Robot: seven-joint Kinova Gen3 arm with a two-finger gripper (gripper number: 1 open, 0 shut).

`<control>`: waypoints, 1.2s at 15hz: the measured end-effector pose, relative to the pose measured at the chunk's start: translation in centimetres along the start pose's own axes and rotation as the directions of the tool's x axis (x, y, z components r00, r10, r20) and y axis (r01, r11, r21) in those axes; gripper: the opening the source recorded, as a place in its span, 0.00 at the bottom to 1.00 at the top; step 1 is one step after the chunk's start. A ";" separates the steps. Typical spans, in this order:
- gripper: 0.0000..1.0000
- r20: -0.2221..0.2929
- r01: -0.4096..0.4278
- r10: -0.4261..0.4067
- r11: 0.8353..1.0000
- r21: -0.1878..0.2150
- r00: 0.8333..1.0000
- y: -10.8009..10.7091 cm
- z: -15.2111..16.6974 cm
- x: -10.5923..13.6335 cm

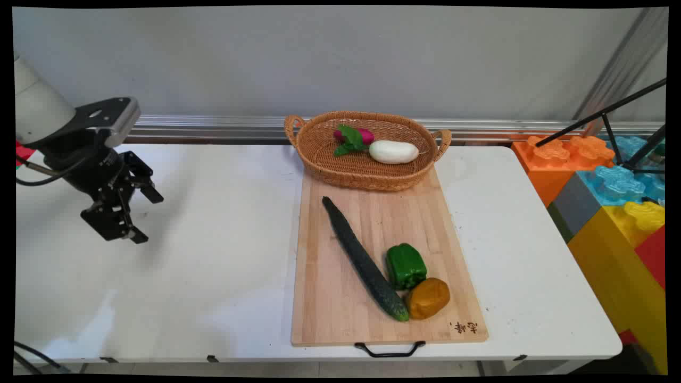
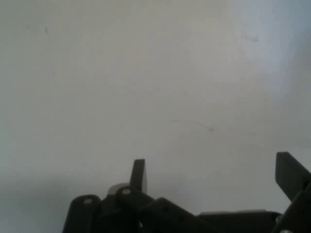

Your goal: Pick up the cucumber from the cutting board

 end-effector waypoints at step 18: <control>1.00 -0.213 -0.361 0.354 0.933 0.006 0.911 -0.8 3.3 17.4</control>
